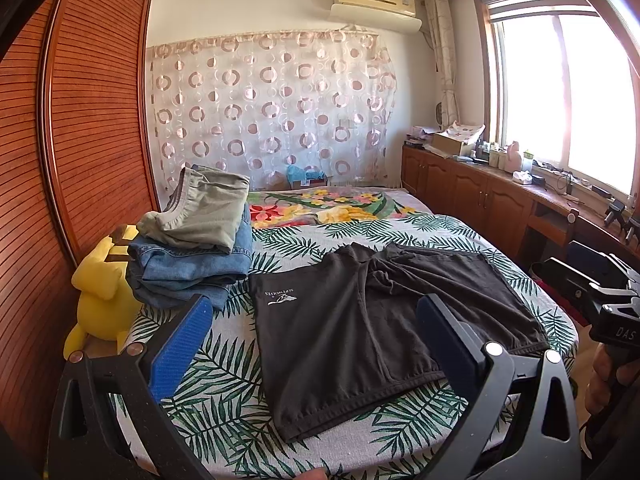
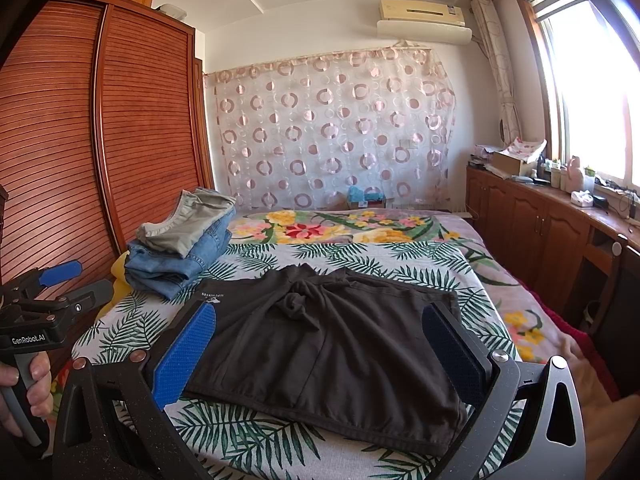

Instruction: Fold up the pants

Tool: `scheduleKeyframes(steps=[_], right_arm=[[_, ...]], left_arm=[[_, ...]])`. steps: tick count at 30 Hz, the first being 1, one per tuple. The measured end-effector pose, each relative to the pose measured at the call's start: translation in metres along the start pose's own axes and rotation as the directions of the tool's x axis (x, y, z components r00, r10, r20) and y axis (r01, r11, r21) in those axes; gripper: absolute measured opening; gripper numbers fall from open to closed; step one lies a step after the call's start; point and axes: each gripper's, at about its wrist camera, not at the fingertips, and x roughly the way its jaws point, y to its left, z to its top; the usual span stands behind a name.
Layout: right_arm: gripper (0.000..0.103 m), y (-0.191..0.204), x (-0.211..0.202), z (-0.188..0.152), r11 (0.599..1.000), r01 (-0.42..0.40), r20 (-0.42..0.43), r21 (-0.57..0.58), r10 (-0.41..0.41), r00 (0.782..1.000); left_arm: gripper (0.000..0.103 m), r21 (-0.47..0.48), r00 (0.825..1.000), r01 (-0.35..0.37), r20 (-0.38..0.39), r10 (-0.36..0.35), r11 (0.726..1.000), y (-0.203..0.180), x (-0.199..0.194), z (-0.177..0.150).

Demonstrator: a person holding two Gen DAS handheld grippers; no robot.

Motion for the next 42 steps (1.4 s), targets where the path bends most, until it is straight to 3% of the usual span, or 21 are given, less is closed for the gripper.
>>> scheduleKeyframes(steps=[30, 42], right_arm=[[0.103, -0.002, 0.0, -0.001, 1.0, -0.006, -0.004, 0.002, 0.006, 1.0], [0.103, -0.032, 0.012, -0.001, 0.999, 0.036, -0.042, 0.006, -0.036, 0.998]], left_arm=[[0.102, -0.001, 1.0, -0.001, -0.005, 0.001, 1.0, 0.0, 0.0, -0.002], [0.102, -0.02, 0.992, 0.019, -0.124, -0.021, 1.0, 0.012, 0.042, -0.024]])
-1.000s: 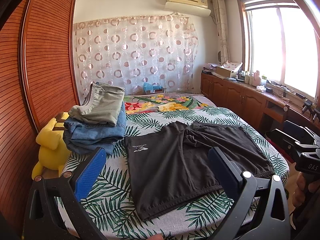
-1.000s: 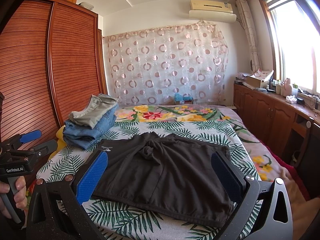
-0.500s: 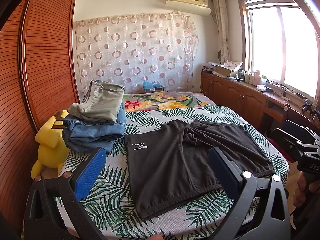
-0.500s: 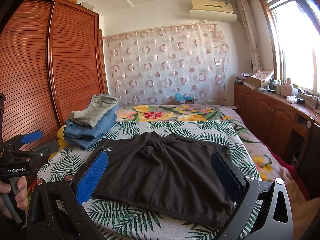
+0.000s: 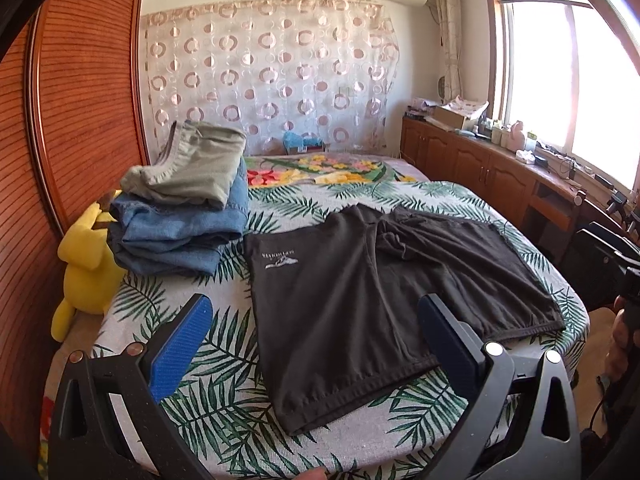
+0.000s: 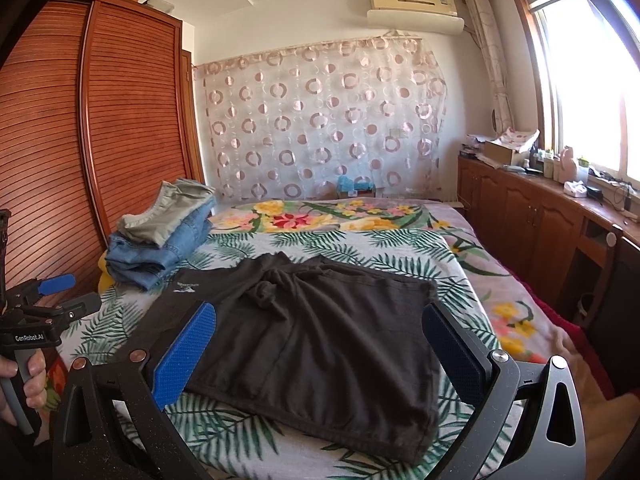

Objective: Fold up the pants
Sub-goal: 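Move the right tool to the shorts' leg hem and close on it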

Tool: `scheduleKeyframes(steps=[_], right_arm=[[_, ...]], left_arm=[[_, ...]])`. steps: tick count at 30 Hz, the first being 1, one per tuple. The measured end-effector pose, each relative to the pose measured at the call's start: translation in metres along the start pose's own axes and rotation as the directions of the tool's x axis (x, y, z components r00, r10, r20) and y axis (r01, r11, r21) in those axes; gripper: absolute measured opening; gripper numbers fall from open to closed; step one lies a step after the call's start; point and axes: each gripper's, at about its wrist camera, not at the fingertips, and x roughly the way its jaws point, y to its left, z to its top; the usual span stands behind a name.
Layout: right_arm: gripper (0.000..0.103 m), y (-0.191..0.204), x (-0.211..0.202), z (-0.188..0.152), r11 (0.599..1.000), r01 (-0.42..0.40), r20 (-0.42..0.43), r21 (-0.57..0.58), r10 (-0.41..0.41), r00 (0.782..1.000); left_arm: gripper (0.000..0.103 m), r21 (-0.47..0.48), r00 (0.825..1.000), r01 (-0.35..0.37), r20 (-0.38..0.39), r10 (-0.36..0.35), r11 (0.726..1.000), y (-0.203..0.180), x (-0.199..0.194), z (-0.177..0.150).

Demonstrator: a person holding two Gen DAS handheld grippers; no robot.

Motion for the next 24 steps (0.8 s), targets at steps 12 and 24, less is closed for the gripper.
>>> scheduleKeyframes(steps=[12, 24], right_arm=[[0.086, -0.028, 0.035, 0.004, 1.0, 0.007, -0.132, -0.014, -0.008, 0.991], [0.059, -0.071, 0.094, 0.041, 1.0, 0.002, -0.313, -0.015, -0.006, 0.95]], left_arm=[[0.102, 0.008, 0.995, 0.007, -0.099, -0.007, 1.0, 0.006, 0.025, -0.014], [0.102, -0.006, 0.972, 0.021, -0.234, -0.022, 1.0, 0.016, 0.059, -0.035]])
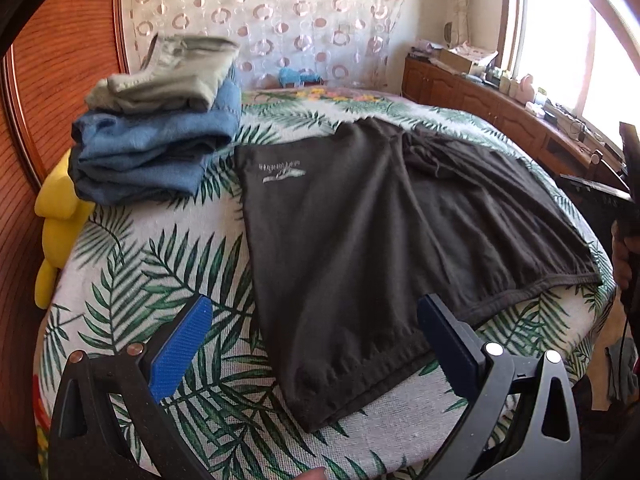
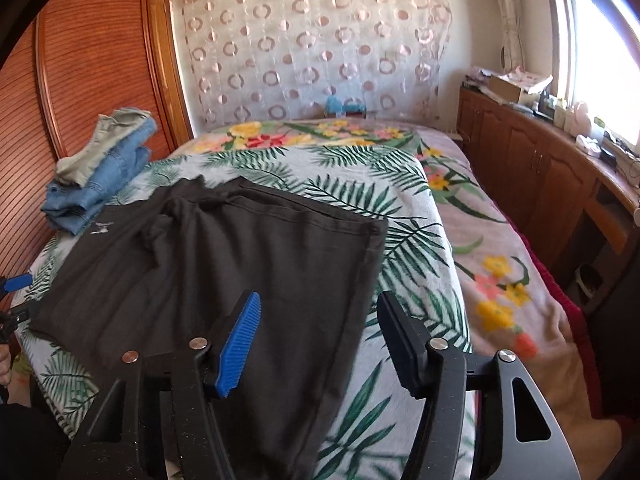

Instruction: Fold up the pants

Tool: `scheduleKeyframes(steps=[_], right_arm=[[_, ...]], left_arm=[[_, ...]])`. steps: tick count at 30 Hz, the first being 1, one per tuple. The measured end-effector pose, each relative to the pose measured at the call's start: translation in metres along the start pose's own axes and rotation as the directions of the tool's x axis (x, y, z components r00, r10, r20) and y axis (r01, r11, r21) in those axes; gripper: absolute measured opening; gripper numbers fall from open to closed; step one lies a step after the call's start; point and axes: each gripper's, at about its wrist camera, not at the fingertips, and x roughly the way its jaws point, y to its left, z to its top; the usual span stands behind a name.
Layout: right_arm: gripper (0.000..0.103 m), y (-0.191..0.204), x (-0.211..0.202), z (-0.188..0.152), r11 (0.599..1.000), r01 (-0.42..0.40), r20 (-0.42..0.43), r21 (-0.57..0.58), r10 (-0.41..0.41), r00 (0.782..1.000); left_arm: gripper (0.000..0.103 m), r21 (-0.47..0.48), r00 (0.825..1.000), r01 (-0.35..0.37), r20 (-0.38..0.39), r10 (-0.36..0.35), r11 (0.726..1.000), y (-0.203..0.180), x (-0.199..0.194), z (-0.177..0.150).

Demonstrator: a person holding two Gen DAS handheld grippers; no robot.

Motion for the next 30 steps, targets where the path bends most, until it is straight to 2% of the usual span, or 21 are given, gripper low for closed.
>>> scheduleKeyframes(steps=[8, 12, 15, 19, 21, 23, 26, 30], right_arm=[[0.051, -0.013, 0.028, 0.045, 0.999, 0.026, -0.087, 0.02, -0.024, 0.996], [0.038, -0.015, 0.04, 0.062, 0.999, 0.038, -0.117, 0.038, -0.033, 0.993], [0.035, -0.016, 0.045, 0.065, 0.997, 0.036, -0.124, 0.067, -0.027, 0.992], [0.031, -0.014, 0.054, 0.066, 0.998, 0.052, -0.123, 0.04, -0.047, 0.991], [0.016, -0.014, 0.054, 0.067, 0.999, 0.036, -0.13, 0.04, -0.031, 0.991], [0.007, -0.012, 0.052, 0.067, 0.999, 0.034, -0.138, 0.01, -0.032, 0.99], [0.004, -0.015, 0.049, 0.071, 0.999, 0.046, -0.137, -0.002, -0.046, 0.989], [0.003, -0.034, 0.041, 0.073, 0.991, 0.129, -0.1, 0.041, -0.124, 0.987]], left_arm=[[0.102, -0.02, 0.998, 0.008, -0.054, -0.009, 1.0, 0.009, 0.014, -0.005], [0.102, -0.013, 0.999, 0.003, -0.054, -0.004, 1.0, 0.011, 0.013, -0.006], [0.102, -0.015, 0.999, 0.006, -0.052, -0.006, 1.0, 0.012, 0.013, -0.006], [0.102, -0.011, 0.999, 0.0, -0.05, -0.001, 1.0, 0.012, 0.014, -0.006], [0.102, -0.011, 0.999, 0.001, -0.047, -0.001, 1.0, 0.012, 0.014, -0.006], [0.102, -0.011, 0.999, 0.003, -0.045, -0.004, 1.0, 0.012, 0.014, -0.006], [0.102, -0.014, 0.999, 0.012, -0.04, -0.013, 1.0, 0.013, 0.013, -0.006], [0.102, -0.023, 0.999, 0.019, -0.033, -0.02, 1.0, 0.017, 0.01, -0.008]])
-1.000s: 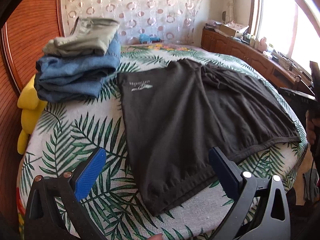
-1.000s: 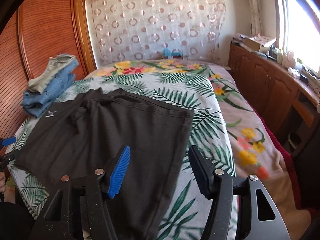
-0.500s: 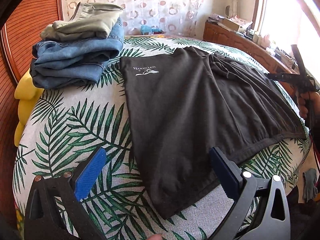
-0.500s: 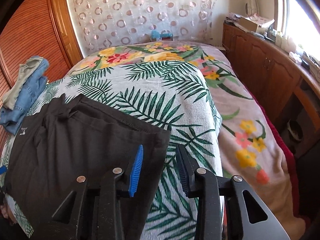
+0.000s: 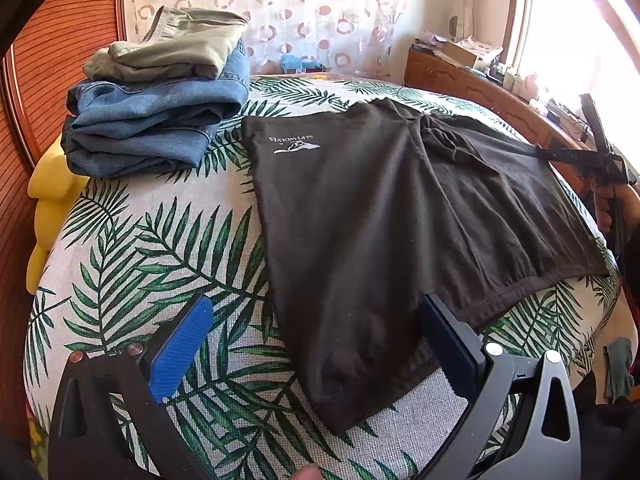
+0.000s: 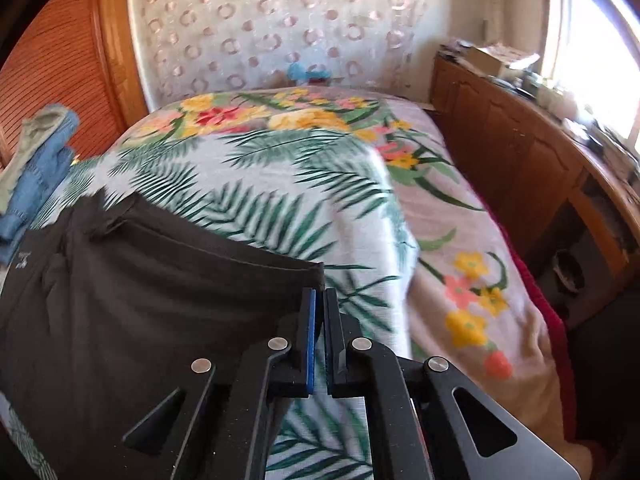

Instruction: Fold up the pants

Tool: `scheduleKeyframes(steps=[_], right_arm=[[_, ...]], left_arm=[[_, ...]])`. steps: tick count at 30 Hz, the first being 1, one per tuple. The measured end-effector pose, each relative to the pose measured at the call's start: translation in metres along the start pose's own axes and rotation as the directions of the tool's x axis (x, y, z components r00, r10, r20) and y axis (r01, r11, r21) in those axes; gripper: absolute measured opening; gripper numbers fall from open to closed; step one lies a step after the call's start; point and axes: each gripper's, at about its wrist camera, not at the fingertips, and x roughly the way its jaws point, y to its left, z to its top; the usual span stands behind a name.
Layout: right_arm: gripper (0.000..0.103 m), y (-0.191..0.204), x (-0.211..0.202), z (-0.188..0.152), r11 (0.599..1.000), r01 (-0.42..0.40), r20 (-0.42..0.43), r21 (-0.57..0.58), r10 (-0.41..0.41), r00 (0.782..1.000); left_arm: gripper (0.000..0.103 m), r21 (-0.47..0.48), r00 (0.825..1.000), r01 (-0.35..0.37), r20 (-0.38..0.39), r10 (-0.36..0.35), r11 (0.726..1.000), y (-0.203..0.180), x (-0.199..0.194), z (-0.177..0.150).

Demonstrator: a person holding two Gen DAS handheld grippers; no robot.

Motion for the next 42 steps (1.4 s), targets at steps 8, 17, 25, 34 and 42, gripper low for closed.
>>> scheduleKeyframes(steps=[8, 17, 25, 34, 42], right_arm=[[0.003, 0.002, -0.012, -0.011, 1.0, 0.0, 0.001, -0.007, 0.0, 1.0], [0.045, 0.031, -0.046, -0.042, 0.991, -0.094, 0.017, -0.096, 0.096, 0.995], [0.049, 0.059, -0.045, -0.074, 0.967, -0.137, -0.013, -0.216, 0.138, 0.99], [0.057, 0.053, -0.038, -0.077, 0.969, -0.133, -0.009, -0.209, 0.134, 0.991], [0.058, 0.064, -0.039, -0.079, 0.97, -0.119, -0.002, -0.211, 0.122, 0.993]], left_arm=[[0.102, -0.028, 0.999, 0.028, 0.021, -0.027, 0.999, 0.011, -0.01, -0.001], [0.078, -0.034, 0.997, 0.068, 0.031, -0.067, 0.997, 0.02, -0.024, -0.008], [0.049, -0.013, 0.994, 0.106, 0.014, -0.106, 0.994, 0.018, -0.03, -0.018], [0.035, 0.006, 0.993, 0.114, 0.011, -0.115, 0.993, 0.013, -0.029, -0.02], [0.012, 0.038, 0.996, 0.085, 0.019, -0.086, 0.996, 0.009, -0.024, -0.016]])
